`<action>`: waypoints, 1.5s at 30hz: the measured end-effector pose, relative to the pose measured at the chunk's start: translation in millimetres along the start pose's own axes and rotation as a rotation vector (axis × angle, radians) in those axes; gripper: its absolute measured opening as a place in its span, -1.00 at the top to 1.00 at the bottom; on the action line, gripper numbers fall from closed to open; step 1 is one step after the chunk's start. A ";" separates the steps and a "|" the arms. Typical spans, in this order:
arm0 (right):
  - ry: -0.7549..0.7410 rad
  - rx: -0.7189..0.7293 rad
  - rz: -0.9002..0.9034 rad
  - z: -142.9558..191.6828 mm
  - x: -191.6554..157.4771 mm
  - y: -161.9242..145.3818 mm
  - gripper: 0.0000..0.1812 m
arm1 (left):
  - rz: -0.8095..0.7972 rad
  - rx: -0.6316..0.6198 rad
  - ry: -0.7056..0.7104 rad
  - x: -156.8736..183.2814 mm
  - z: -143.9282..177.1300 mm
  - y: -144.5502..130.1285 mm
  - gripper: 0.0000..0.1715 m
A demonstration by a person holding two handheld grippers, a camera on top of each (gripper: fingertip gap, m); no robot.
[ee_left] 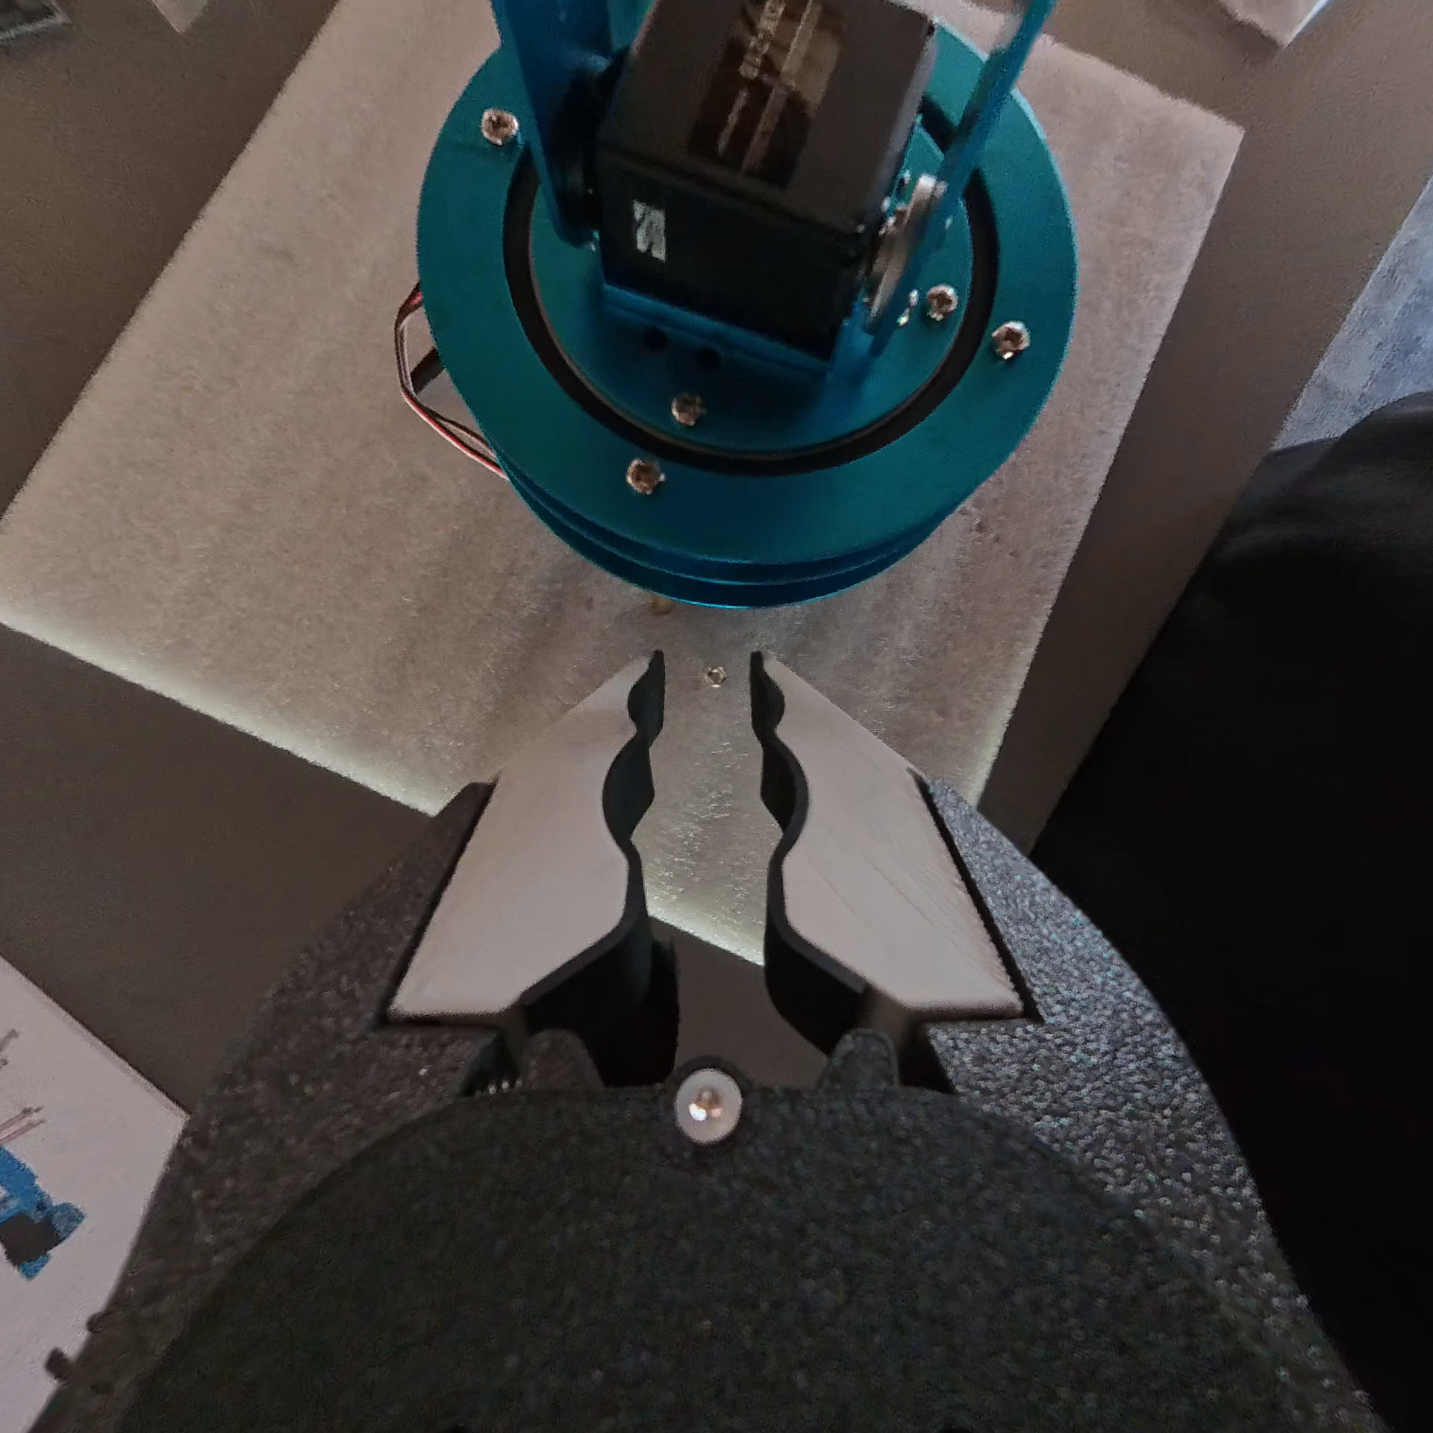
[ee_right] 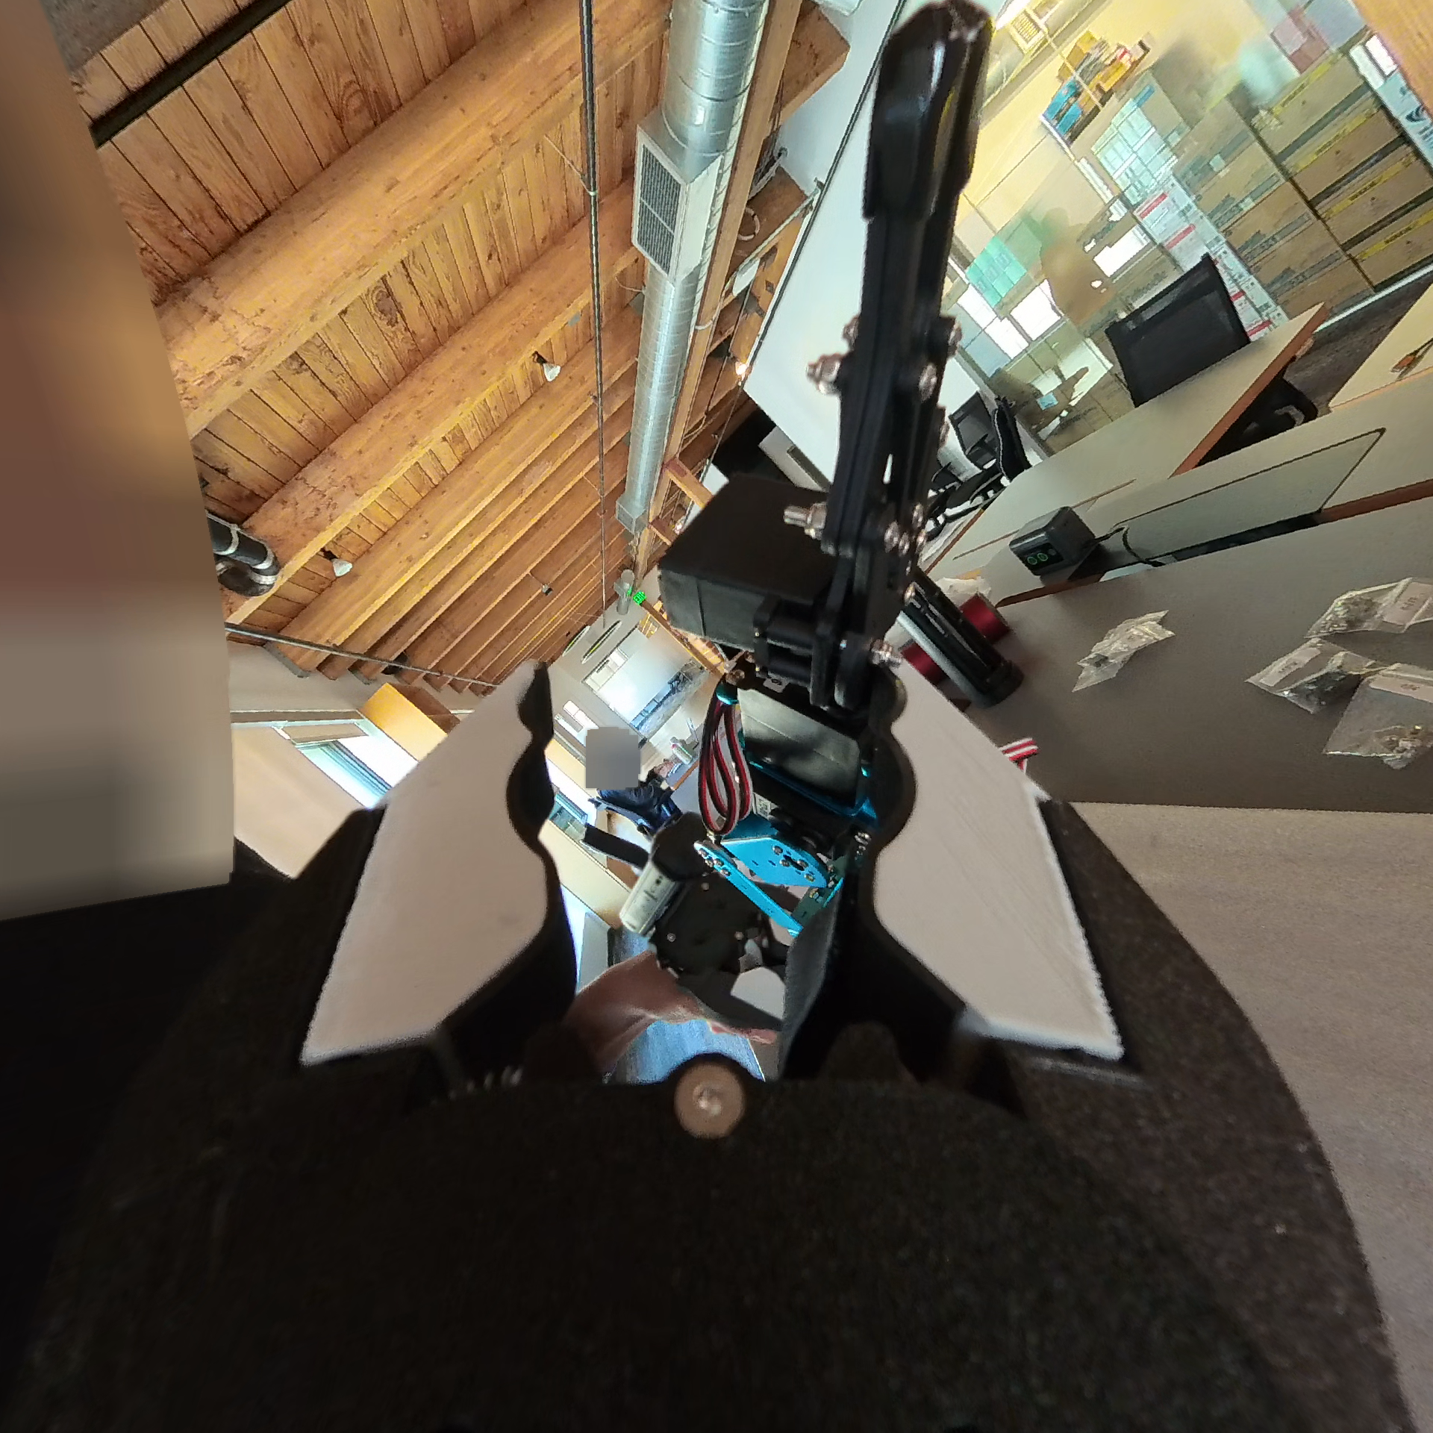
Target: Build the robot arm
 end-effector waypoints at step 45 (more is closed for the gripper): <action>0.015 -0.005 -0.006 1.8 3.1 0.7 0.10 | -0.323 0.622 -0.295 9.2 124.1 238.7 0.94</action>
Point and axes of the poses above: each gripper's, where its closed fingertips meet, z back along the fingers, y out of its top, x = y × z across the jaws, the point moved 9 cm from there along z, back along the fingers, and after that the axes turned 4 degrees about y, right-handed, at the moved point
